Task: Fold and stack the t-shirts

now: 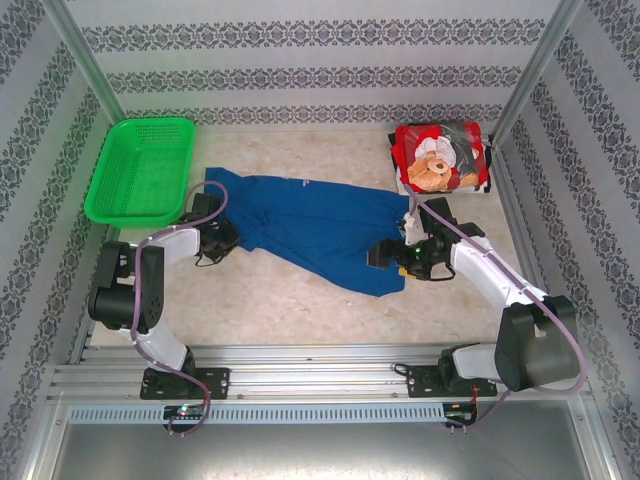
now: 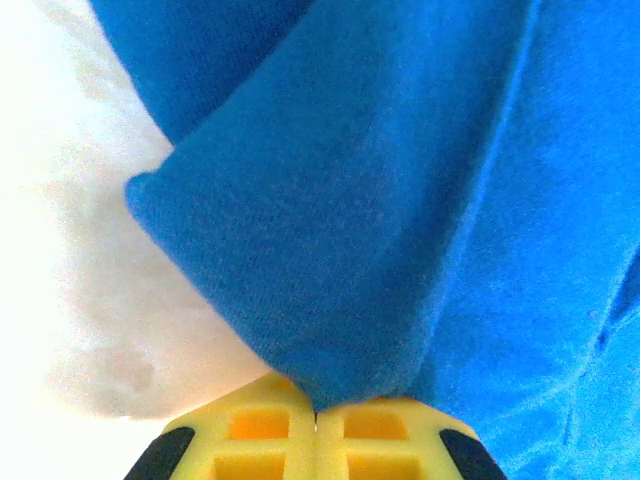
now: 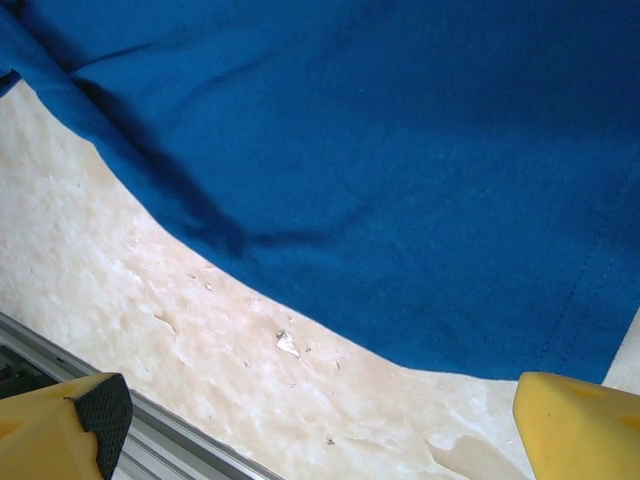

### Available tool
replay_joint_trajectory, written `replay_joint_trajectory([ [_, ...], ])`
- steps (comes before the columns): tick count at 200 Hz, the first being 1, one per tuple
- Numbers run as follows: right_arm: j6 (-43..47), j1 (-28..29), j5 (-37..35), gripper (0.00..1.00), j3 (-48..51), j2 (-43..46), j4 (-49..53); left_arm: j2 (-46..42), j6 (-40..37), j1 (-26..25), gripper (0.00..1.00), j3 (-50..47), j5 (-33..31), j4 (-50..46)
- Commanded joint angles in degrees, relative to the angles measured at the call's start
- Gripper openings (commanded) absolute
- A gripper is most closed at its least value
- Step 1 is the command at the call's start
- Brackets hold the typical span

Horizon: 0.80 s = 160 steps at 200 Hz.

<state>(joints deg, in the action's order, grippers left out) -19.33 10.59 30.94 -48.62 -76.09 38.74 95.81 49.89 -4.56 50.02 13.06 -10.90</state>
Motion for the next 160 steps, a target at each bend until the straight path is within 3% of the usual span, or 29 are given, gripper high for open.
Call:
replay_joint_trajectory([
  [1, -0.6, -0.7, -1.5, 0.98, 1.0, 0.2, 1.0, -4.3, -0.5, -0.5, 0.00, 0.8, -0.1, -0.6],
  [75, -6.6, -1.0, -5.6, 0.96, 3.1, -5.4, 0.8, -17.7, -2.7, -0.5, 0.00, -3.2, 1.6, -11.0],
  [160, -10.7, -1.0, -9.9, 0.88, 4.8, -8.7, 0.1, -22.9, -3.5, 0.9, 0.00, -4.9, 1.6, -14.2],
])
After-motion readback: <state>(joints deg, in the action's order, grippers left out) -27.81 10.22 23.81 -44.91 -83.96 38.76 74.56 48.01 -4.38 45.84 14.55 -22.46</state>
